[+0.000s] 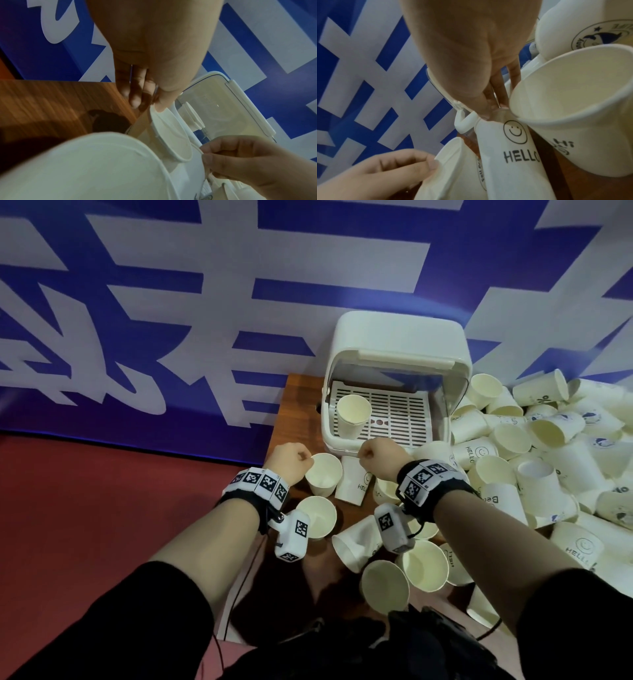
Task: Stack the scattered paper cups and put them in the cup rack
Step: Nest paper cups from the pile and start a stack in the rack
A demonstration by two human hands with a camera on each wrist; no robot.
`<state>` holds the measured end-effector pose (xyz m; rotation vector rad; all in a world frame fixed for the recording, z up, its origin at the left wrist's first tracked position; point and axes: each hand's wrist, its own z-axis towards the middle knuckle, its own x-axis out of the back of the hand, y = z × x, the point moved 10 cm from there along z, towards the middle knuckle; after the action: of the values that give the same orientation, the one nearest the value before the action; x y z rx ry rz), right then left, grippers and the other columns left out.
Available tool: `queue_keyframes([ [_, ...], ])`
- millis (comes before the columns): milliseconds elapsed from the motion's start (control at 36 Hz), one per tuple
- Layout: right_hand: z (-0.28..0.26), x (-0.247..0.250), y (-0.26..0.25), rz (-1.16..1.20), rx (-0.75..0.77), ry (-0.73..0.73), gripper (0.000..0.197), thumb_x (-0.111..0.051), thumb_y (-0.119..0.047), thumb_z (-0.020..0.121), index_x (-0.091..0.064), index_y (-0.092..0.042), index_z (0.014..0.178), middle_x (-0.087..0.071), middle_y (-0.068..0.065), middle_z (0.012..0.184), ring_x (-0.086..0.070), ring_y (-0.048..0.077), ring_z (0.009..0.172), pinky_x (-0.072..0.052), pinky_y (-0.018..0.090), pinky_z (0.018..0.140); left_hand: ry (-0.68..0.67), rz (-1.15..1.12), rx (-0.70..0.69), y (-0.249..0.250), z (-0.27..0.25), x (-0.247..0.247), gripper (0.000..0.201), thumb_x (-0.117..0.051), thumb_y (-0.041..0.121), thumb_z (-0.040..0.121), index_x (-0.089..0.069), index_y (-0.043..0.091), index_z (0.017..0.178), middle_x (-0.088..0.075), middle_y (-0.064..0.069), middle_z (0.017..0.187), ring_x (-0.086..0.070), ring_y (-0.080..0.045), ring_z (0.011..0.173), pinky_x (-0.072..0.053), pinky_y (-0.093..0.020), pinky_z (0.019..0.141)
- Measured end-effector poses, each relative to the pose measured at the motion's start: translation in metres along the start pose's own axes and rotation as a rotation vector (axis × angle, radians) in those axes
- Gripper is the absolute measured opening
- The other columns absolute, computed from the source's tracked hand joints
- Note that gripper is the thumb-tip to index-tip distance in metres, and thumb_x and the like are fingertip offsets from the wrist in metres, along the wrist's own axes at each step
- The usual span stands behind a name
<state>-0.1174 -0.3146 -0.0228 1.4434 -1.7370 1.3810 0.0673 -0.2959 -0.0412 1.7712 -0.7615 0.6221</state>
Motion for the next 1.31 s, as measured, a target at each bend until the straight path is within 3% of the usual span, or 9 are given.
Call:
queue_keyframes([
  [194, -0.006, 0.012, -0.012, 0.057, 0.048, 0.038, 0.018, -0.051, -0.014, 0.089, -0.066, -0.014, 0.097, -0.063, 0.004, 0.101, -0.059, 0.023, 0.094, -0.05, 0.04, 0.087, 0.037, -0.024, -0.013, 0.002, 0.0, 0.009, 0.009, -0.059, 0.016, 0.089, -0.067, 0.014, 0.091, -0.064, -0.001, 0.088, -0.059, -0.017, 0.083, -0.045, -0.026, 0.072],
  [278, -0.01, 0.021, -0.017, 0.065, 0.076, 0.061, 0.017, -0.051, -0.013, 0.09, -0.066, -0.011, 0.099, -0.06, 0.003, 0.096, -0.057, 0.021, 0.088, -0.049, 0.034, 0.081, 0.053, -0.028, -0.018, 0.004, 0.0, 0.015, 0.006, -0.06, 0.016, 0.088, -0.065, 0.018, 0.085, -0.065, -0.001, 0.086, -0.059, -0.016, 0.08, -0.045, -0.027, 0.069],
  [417, -0.02, 0.042, -0.022, 0.089, 0.112, 0.127, 0.016, -0.051, -0.012, 0.09, -0.066, -0.011, 0.095, -0.058, -0.001, 0.088, -0.054, 0.016, 0.081, -0.042, 0.026, 0.071, 0.079, -0.061, -0.049, 0.014, -0.002, 0.026, 0.011, -0.058, 0.015, 0.089, -0.067, 0.013, 0.094, -0.063, 0.0, 0.086, -0.06, -0.016, 0.082, -0.048, -0.027, 0.072],
  [556, -0.034, 0.068, -0.023, 0.214, 0.131, 0.194, 0.017, -0.051, -0.008, 0.088, -0.067, -0.009, 0.093, -0.06, -0.003, 0.083, -0.058, 0.016, 0.081, -0.042, 0.019, 0.063, 0.117, -0.125, -0.083, 0.025, -0.001, 0.038, 0.01, -0.057, 0.014, 0.089, -0.066, 0.013, 0.091, -0.062, 0.001, 0.08, -0.059, -0.015, 0.076, -0.048, -0.026, 0.069],
  [778, -0.064, 0.125, -0.025, 0.285, 0.231, 0.494, 0.013, -0.054, -0.011, 0.088, -0.067, -0.01, 0.091, -0.068, 0.004, 0.084, -0.06, 0.015, 0.076, -0.05, 0.035, 0.075, 0.172, -0.166, -0.141, 0.049, -0.002, 0.054, 0.009, -0.056, 0.015, 0.091, -0.065, 0.015, 0.092, -0.059, 0.005, 0.074, -0.054, -0.007, 0.07, -0.04, -0.018, 0.06],
  [917, -0.083, 0.159, -0.033, 0.248, 0.345, 0.73, 0.017, -0.052, -0.018, 0.084, -0.067, -0.011, 0.085, -0.068, 0.004, 0.08, -0.062, 0.027, 0.079, -0.048, 0.049, 0.076, 0.189, -0.169, -0.168, 0.064, -0.002, 0.058, 0.009, -0.058, 0.015, 0.09, -0.067, 0.015, 0.088, -0.059, 0.006, 0.07, -0.054, -0.008, 0.068, -0.042, -0.021, 0.062],
  [1111, -0.096, 0.172, -0.055, 0.255, 0.472, 0.81, 0.016, -0.054, -0.015, 0.087, -0.068, -0.01, 0.093, -0.069, 0.002, 0.088, -0.061, 0.025, 0.084, -0.049, 0.052, 0.076, 0.186, -0.194, -0.195, 0.085, 0.004, 0.061, 0.009, -0.06, 0.019, 0.09, -0.067, 0.013, 0.09, -0.059, 0.007, 0.072, -0.056, -0.01, 0.071, -0.043, -0.023, 0.067],
  [1222, -0.102, 0.17, -0.066, 0.207, 0.533, 0.847, 0.014, -0.055, -0.011, 0.087, -0.067, -0.007, 0.093, -0.067, 0.005, 0.086, -0.061, 0.029, 0.084, -0.049, 0.053, 0.074, 0.196, -0.221, -0.219, 0.097, 0.008, 0.065, 0.007, -0.061, 0.021, 0.09, -0.065, 0.014, 0.09, -0.06, 0.006, 0.072, -0.056, -0.008, 0.068, -0.042, -0.021, 0.06],
  [1306, -0.102, 0.171, -0.065, 0.205, 0.536, 0.874, 0.013, -0.056, -0.01, 0.088, -0.067, -0.007, 0.094, -0.067, 0.006, 0.087, -0.061, 0.029, 0.084, -0.049, 0.052, 0.074, 0.193, -0.259, -0.22, 0.103, 0.012, 0.069, 0.007, -0.062, 0.02, 0.089, -0.066, 0.014, 0.09, -0.061, 0.005, 0.074, -0.059, -0.014, 0.073, -0.044, -0.024, 0.065],
])
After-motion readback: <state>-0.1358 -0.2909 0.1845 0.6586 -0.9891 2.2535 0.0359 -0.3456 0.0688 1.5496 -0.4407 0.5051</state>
